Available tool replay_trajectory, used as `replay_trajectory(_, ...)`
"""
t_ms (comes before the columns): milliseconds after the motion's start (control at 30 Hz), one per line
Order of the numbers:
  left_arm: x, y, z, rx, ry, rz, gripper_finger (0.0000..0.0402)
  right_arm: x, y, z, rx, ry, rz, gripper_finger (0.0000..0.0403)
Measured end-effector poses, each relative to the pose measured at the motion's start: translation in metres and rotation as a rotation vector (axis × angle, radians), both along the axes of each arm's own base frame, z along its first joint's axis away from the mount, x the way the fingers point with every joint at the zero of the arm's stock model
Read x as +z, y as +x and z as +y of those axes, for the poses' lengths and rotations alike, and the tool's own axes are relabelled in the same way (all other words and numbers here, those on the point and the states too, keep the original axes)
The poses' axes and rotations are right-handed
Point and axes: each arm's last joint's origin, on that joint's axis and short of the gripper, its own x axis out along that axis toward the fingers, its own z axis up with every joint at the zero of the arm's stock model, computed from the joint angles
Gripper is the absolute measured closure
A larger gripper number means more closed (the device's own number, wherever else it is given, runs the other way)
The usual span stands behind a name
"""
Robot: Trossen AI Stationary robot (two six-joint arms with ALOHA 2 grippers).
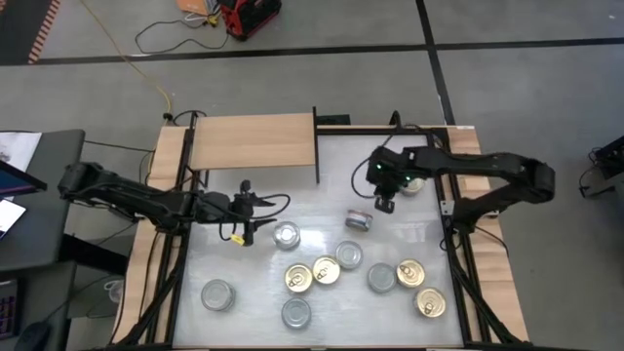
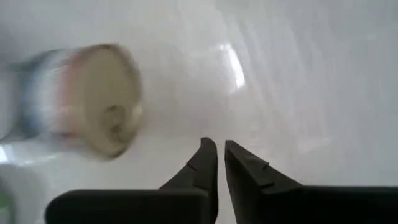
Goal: Stack canned seafood by type on shelf
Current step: Put the blue-pink tuna can on the shelf
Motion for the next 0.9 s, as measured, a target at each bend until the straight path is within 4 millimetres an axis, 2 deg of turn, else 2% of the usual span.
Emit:
replay_trajectory(133, 0.007, -0.005, 0.001, 0.037, -0.023, -0.045, 0.0211, 0.018, -0.007, 0.023, 0.1, -0.032, -0.06, 0.0295)
replay_trajectory(267, 0.013, -0.009, 0.004, 0.096, -0.041, -0.089, 0.0211, 0.024, -0.003, 0.04, 0.118, 0.014, -0.149, 0.0218)
replay_trajectory(400, 0.019, -0.014, 0.006, 0.144, -0.044, -0.129, 0.0211, 0.022, 0.006, 0.056, 0.144, 0.029, -0.178, 0.0129)
replay_trajectory(533, 0.023, -0.018, 0.006, 0.147, -0.06, -0.149, 0.0211, 0.009, 0.021, 0.072, 0.142, -0.073, -0.145, 0.0072)
replay_trajectory(633, 0.025, -0.02, 0.006, 0.125, -0.067, -0.151, 0.0211, -0.002, 0.027, 0.081, 0.133, -0.177, -0.09, 0.0055)
replay_trajectory(900, 0.026, -0.026, 0.007, 0.129, -0.09, -0.142, 0.0211, -0.022, 0.043, 0.09, 0.115, -0.133, -0.065, 0.0063)
